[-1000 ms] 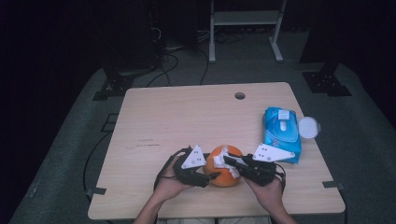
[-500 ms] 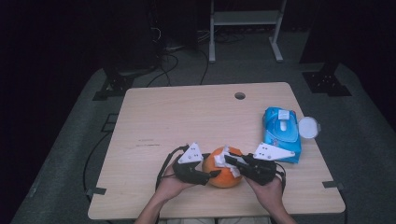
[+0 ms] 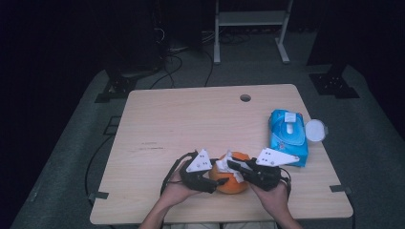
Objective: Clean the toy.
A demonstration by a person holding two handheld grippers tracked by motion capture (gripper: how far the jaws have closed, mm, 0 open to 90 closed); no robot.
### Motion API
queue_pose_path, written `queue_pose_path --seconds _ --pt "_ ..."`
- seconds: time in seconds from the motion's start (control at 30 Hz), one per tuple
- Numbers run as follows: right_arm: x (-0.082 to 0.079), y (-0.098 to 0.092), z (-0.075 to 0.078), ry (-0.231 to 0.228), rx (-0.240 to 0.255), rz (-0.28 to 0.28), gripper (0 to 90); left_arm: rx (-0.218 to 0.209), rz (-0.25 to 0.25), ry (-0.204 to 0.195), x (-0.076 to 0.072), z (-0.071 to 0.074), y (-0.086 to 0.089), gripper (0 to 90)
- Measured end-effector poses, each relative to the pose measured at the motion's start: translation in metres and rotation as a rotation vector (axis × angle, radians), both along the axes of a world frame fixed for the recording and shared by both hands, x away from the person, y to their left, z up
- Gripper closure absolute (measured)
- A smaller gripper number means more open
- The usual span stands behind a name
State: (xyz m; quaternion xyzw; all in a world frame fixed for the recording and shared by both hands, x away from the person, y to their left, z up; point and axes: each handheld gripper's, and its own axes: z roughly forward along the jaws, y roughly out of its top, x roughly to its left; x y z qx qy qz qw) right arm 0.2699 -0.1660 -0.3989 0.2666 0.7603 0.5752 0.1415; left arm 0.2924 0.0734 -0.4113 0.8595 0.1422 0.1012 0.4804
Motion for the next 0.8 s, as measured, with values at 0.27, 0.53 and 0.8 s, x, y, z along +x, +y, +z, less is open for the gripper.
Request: queue_pose_path --seconds 0.27,0.53,0.8 --pt "-0.001 -0.002 -0.004 0.018 0.007 -0.016 82.8 -0.022 0.022 0.045 0.003 -0.001 -0.003 31.1" --pt "0.001 -0.005 0.003 -0.018 -0.022 -0.025 82.8 0.003 -0.026 -0.011 -0.004 0.001 -0.006 33.7" --pt "-0.002 -0.004 -0.003 0.016 -0.005 -0.017 82.7 -0.048 0.002 0.159 0.008 -0.005 -0.006 18.8"
